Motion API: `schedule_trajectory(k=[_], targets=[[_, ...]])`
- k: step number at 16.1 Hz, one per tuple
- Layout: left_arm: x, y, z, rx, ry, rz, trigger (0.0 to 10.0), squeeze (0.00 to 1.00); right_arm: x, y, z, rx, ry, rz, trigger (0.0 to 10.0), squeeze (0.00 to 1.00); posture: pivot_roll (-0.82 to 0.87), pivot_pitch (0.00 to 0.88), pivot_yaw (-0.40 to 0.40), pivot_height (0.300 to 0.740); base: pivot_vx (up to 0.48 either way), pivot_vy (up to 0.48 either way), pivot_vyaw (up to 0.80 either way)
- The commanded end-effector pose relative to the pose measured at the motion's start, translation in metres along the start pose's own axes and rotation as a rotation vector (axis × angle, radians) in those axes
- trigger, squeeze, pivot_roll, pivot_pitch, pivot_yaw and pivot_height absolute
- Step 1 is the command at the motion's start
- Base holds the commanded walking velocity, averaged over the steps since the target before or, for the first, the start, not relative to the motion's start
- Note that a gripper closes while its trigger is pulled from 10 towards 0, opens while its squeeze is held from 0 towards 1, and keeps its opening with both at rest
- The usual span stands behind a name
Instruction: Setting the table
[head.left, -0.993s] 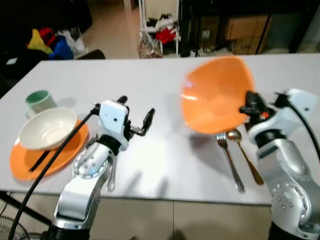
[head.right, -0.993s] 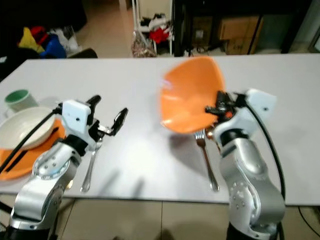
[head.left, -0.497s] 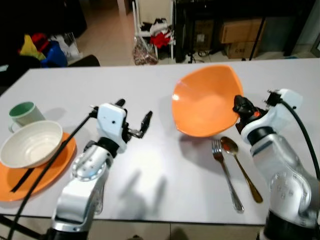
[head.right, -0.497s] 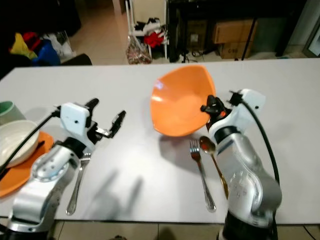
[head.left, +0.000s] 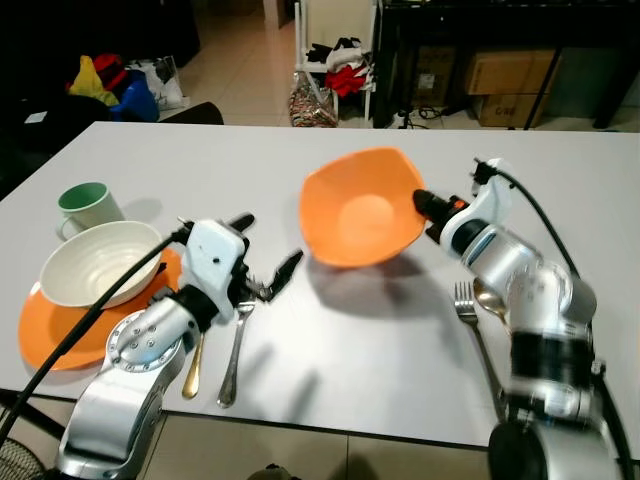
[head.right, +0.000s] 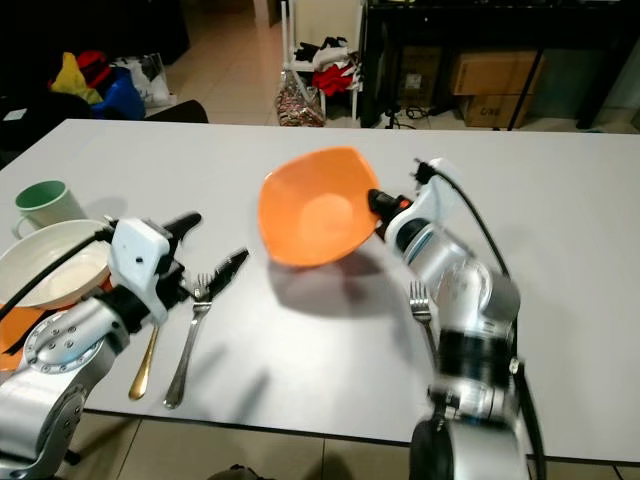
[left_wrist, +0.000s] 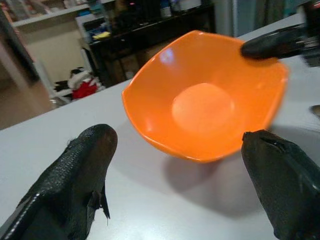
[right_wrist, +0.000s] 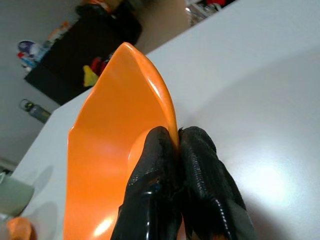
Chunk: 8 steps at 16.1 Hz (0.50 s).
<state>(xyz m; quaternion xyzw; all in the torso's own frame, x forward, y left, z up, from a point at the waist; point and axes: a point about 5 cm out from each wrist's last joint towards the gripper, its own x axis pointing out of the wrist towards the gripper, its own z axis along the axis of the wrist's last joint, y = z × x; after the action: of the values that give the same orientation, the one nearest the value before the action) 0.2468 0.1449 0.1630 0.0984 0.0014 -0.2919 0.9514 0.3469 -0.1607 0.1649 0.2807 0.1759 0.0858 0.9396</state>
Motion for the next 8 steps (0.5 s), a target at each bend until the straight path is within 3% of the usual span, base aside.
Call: schedule_trajectory(k=[1, 3, 5, 8], targets=[[-0.002, -0.003, 0.003, 0.002, 0.004, -0.044, 10.0, 0.0, 0.004, 0.003, 0.006, 0.027, -0.004, 0.041, 10.0, 0.0, 0.05, 0.0, 0.066, 0.74, 0.0, 0.0, 0.0], [-0.004, -0.008, 0.004, -0.003, 0.012, -0.097, 10.0, 0.0, 0.01, -0.004, 0.006, 0.051, 0.044, 0.041, 10.0, 0.0, 0.05, 0.0, 0.064, 0.74, 0.0, 0.0, 0.0], [-0.009, -0.018, 0.002, -0.02, 0.043, -0.198, 10.0, 0.0, 0.017, -0.013, 0.005, 0.167, 0.093, 0.03, 10.0, 0.0, 0.06, 0.0, 0.068, 0.74, 0.0, 0.0, 0.0], [-0.01, -0.019, 0.002, -0.021, 0.055, -0.212, 10.0, 0.0, 0.021, -0.024, 0.001, 0.203, 0.109, -0.029, 10.0, 0.0, 0.06, 0.0, 0.07, 0.74, 0.0, 0.0, 0.0]])
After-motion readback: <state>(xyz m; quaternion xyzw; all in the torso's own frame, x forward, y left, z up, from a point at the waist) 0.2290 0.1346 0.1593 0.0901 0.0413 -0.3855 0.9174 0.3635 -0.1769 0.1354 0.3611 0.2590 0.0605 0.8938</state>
